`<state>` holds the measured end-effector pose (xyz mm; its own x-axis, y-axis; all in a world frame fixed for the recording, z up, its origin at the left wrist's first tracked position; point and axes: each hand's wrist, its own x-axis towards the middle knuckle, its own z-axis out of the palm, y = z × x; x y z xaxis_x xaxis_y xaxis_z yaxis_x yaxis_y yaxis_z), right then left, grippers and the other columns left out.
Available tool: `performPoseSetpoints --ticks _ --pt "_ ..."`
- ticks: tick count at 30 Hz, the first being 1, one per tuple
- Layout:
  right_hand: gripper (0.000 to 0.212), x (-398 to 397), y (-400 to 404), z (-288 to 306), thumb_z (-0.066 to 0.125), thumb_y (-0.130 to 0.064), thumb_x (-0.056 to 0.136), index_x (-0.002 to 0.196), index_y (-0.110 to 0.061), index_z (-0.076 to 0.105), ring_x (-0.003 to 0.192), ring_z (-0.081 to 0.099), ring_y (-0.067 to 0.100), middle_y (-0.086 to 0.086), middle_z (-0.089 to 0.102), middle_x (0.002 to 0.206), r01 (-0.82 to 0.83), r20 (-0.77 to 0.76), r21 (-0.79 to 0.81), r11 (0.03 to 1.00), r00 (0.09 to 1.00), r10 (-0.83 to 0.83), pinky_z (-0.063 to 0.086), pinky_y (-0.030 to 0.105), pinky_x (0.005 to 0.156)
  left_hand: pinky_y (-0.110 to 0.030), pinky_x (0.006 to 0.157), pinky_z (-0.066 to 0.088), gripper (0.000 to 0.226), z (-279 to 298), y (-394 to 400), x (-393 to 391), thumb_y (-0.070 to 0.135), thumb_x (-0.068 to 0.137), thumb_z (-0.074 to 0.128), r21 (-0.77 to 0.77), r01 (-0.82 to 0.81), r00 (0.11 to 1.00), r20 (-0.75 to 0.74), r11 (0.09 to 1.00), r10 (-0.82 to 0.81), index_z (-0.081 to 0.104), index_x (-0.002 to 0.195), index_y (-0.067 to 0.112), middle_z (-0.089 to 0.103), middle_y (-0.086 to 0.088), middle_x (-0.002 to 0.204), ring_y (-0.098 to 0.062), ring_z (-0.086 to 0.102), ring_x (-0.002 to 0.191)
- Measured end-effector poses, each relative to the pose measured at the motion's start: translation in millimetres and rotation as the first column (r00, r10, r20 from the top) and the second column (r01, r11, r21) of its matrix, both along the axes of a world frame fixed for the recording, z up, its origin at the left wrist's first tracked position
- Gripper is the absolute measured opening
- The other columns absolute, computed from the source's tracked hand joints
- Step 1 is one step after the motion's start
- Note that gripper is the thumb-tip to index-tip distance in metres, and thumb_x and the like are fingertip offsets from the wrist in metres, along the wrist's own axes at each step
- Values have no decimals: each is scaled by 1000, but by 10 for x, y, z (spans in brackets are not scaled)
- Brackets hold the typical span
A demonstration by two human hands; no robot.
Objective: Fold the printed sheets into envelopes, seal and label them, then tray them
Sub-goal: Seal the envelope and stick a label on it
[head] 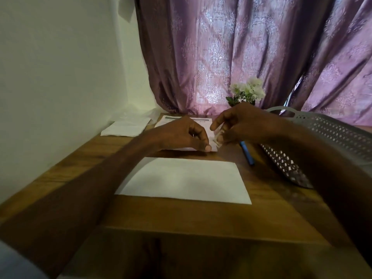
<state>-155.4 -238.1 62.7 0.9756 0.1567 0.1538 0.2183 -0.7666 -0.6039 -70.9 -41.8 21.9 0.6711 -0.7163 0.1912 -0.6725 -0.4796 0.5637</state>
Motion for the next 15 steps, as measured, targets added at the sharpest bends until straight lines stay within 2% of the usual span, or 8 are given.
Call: performPoseSetpoints --ticks 2,5,7,8,9,11,13,15 --pt "32 -172 -26 75 79 1 82 112 -10 73 69 73 9 8 77 83 -66 -118 -94 993 992 54 54 17 61 -15 74 44 14 -7 -12 -58 36 86 82 9 57 998 -31 998 -57 82 93 25 76 12 83 1 64 77" --pt "42 -367 -46 96 82 -4 80 118 -14 66 81 74 21 10 77 89 -172 -272 -189 967 955 116 61 38 76 -25 76 42 18 -32 -69 -150 36 84 83 18 133 990 -52 991 -132 80 96 24 71 -2 90 -9 59 79" --pt "45 -462 -53 81 83 -6 80 119 -15 63 93 74 31 12 77 94 -221 -317 -227 948 938 143 59 55 89 -19 76 41 22 -39 -103 -213 33 83 84 48 174 983 -74 984 -170 77 98 18 68 -5 98 -7 57 83" --pt "45 -506 -53 69 82 -5 80 119 -14 62 96 73 33 13 77 94 -237 -328 -231 944 932 154 57 59 90 -16 75 40 26 -46 -113 -239 31 82 85 68 202 975 -104 977 -194 75 98 12 66 -5 94 -7 56 83" --pt "44 -542 -51 58 81 -4 80 119 -14 62 97 73 34 14 76 94 -247 -340 -226 942 926 161 57 59 91 -16 73 40 32 -47 -125 -261 30 82 85 100 231 967 -135 968 -216 71 98 7 63 -4 91 -9 55 82" --pt "44 -595 -44 35 80 -1 81 119 -13 61 96 73 32 13 76 93 -258 -378 -216 942 911 163 60 48 87 -16 78 43 43 -69 -156 -292 36 78 85 183 264 957 -170 947 -234 67 103 6 63 5 93 -6 58 86" --pt "45 -613 -16 12 82 -3 79 118 -14 61 92 74 27 7 75 89 -264 -409 -216 940 899 158 61 33 74 -16 90 45 48 -90 -194 -324 38 77 85 256 263 961 -158 930 -228 66 114 13 66 23 102 8 59 96" --pt "44 -597 21 -21 85 -7 77 114 -17 62 90 73 25 4 75 90 -270 -411 -246 931 899 152 59 32 71 -16 97 44 57 -94 -222 -357 36 79 85 298 261 964 -134 918 -230 61 127 17 64 20 118 8 55 108"
